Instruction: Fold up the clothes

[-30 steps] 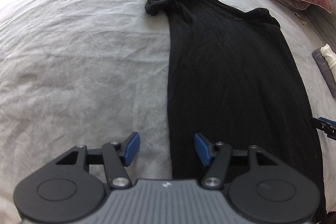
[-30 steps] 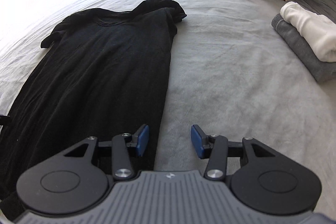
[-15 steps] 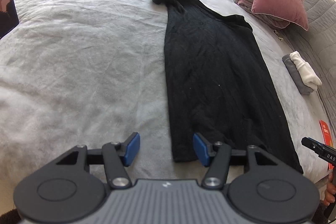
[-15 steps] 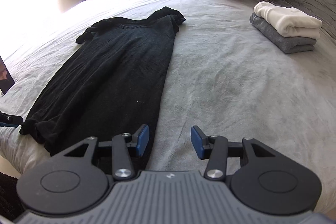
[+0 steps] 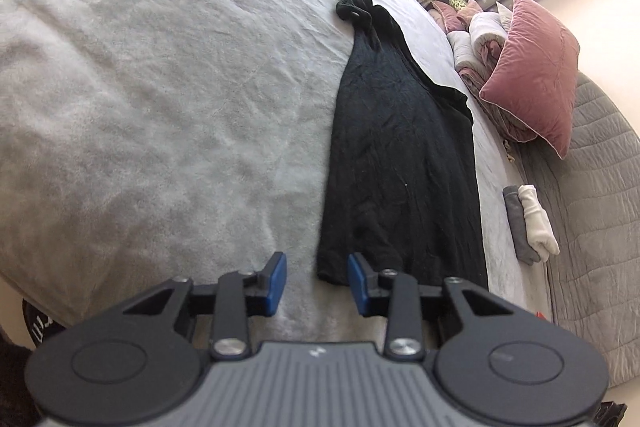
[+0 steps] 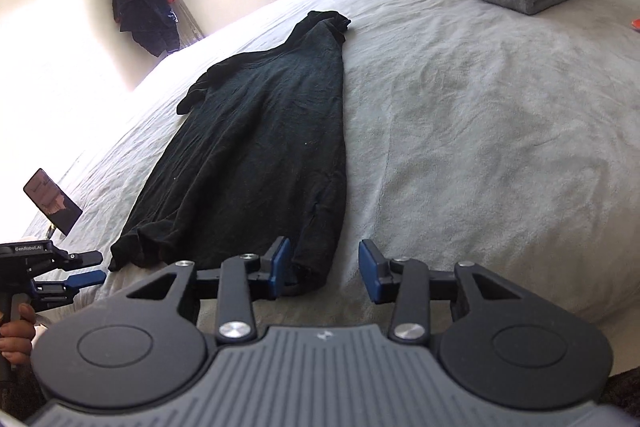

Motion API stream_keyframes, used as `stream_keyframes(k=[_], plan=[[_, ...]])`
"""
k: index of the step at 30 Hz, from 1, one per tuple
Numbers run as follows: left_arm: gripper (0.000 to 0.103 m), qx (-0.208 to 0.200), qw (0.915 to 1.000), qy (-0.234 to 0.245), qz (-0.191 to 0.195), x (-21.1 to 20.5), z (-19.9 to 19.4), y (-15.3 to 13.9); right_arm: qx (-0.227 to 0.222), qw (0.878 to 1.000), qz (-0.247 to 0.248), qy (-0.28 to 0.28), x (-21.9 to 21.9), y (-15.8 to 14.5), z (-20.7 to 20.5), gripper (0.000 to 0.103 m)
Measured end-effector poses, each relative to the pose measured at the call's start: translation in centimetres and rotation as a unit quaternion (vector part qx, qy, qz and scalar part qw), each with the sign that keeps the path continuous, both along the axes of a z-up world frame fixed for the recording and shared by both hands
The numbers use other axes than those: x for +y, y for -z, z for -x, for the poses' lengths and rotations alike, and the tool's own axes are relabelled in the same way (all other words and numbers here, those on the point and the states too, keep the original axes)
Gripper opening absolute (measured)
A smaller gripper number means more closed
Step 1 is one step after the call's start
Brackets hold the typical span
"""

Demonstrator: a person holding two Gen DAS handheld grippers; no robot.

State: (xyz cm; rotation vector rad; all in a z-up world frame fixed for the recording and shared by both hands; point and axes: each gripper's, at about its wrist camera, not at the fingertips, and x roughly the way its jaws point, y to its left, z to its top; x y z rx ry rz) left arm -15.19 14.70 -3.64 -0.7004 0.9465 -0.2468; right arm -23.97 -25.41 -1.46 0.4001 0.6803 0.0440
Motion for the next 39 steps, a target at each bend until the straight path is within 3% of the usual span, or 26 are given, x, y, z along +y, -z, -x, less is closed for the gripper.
stream_keyframes(k=[4, 6, 10, 15, 18, 19, 25, 30, 36, 39], plan=[[0.034, -0.005, 0.9999, 0.001, -0.013, -0.2, 0.1, -0.2, -0.021, 0.998, 0.053, -0.020, 1.2, -0.6, 0.4, 0.042], [0.034, -0.006, 0.9998, -0.001, -0.016, -0.4, 0.0, -0.1, -0.022, 0.998, 0.050, -0.018, 1.3, -0.6, 0.1, 0.042], [0.035, -0.006, 0.9998, -0.001, -0.020, -0.5, -0.2, 0.0, -0.018, 0.996, 0.079, -0.032, 2.5, 0.0, -0.7, 0.030], [0.036, -0.004, 0.9998, -0.001, -0.017, -0.4, -0.2, 0.1, -0.010, 0.991, 0.127, -0.047, 4.0, 1.4, -1.4, 0.021], [0.037, -0.004, 0.9998, 0.002, -0.022, -0.5, -0.3, 0.0, -0.013, 0.988, 0.150, -0.042, 4.2, 1.7, -1.3, 0.004], [0.037, -0.004, 0.9997, 0.004, -0.022, -0.4, -0.3, 0.0, -0.016, 0.988, 0.151, -0.034, 4.1, 1.6, -1.2, 0.004], [0.039, 0.000, 0.9999, 0.009, -0.013, -0.1, -0.4, 0.0, -0.052, 0.995, 0.070, 0.040, -0.9, -1.0, 0.6, 0.004], [0.042, 0.002, 0.9998, 0.011, -0.014, -0.4, -0.7, -0.1, -0.021, 0.998, 0.030, 0.058, -3.5, 0.5, 0.1, 0.004], [0.042, 0.009, 0.9997, 0.018, -0.013, -0.7, -1.2, -0.3, -0.014, 0.997, 0.021, 0.076, -4.2, 1.9, -0.2, 0.004], [0.040, 0.011, 0.9994, 0.033, -0.010, -1.5, -1.8, -0.1, -0.020, 0.996, 0.018, 0.086, -5.0, 1.2, -0.4, 0.004]])
